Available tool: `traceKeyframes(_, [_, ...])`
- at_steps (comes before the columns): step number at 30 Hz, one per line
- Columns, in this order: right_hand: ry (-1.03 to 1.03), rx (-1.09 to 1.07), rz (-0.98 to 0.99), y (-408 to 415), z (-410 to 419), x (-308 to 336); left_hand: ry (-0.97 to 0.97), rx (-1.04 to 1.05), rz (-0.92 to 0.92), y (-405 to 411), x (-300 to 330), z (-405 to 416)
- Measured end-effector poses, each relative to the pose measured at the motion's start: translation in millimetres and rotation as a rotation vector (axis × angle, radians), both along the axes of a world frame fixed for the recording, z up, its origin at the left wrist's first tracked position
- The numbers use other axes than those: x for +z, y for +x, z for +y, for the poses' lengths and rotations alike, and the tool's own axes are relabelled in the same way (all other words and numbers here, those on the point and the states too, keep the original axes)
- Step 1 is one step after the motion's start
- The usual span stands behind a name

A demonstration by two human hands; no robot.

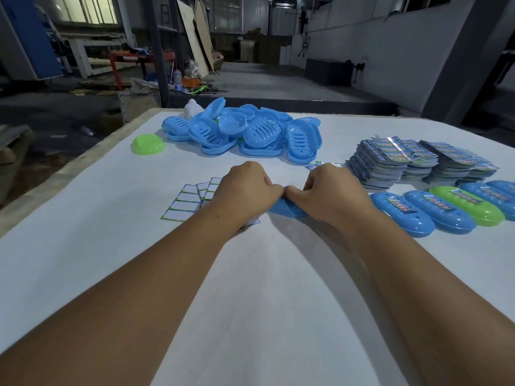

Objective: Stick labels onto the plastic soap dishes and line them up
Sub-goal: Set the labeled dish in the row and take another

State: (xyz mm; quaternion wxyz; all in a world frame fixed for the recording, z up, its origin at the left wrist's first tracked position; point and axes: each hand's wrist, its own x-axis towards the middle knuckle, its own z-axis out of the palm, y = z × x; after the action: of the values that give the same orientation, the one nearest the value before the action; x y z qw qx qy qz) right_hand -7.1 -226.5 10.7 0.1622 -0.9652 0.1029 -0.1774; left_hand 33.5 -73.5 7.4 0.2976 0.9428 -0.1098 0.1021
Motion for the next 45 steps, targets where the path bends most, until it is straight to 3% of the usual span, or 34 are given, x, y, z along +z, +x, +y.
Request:
traceKeyframes(4, [0.010,0.005,0.063,-1.3,-6.3,-2.6,-0.009,-0.004,0.079,4.5,1.1,5.2])
traceKeyframes(7, [0.122,0.033,0.026,-3.5,-10.8,-2.9,-0.126,0.001,0.124,8.5,0.4,8.2])
traceKeyframes(12, [0.264,0.290,-0.078,-9.4,-8.5,-4.7,-0.239,0.006,0.150,9.6,1.0,10.8])
traceKeyframes(17, [0.132,0.458,0.014,-11.0,4.0,-7.8,-0.204,0.027,0.131,13.9,-1.8,10.6])
traceKeyframes(27, [-0.077,0.039,0.241,-27.0,-31.3,11.1,-0.113,-0.009,0.152,16.4,-7.6,11.3])
traceKeyframes(45, [-0.071,-0.185,0.240,-39.2,-74.6,25.6,-0.115,-0.033,0.179,13.5,-6.7,12.4])
